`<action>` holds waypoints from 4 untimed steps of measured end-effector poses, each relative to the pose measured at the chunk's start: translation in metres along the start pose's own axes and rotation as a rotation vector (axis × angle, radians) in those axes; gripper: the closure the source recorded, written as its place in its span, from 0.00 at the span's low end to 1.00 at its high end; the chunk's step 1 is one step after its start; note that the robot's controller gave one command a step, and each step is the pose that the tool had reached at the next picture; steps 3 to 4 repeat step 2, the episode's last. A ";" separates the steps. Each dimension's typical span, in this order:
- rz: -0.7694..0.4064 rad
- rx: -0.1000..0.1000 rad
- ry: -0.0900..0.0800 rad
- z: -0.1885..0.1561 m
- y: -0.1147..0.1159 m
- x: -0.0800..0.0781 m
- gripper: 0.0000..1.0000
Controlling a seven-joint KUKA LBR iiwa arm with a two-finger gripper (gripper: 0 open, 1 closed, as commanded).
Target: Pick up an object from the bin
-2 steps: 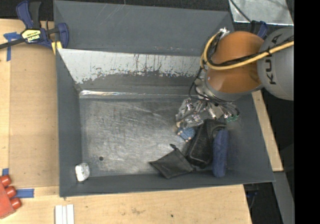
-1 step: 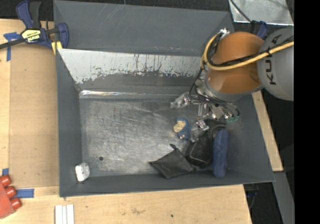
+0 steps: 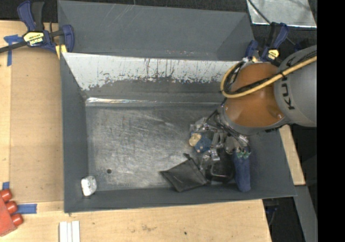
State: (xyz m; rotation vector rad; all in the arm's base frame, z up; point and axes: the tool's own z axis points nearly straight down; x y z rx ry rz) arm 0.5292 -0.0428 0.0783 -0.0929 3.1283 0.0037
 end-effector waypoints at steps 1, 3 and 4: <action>-0.002 0.000 -0.005 -0.001 0.001 -0.002 1.00; -0.344 0.003 0.002 -0.131 -0.014 -0.020 1.00; -0.344 0.003 0.002 -0.131 -0.014 -0.020 1.00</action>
Offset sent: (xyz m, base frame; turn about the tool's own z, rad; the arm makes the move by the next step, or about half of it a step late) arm 0.0000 0.0000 0.0000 0.0000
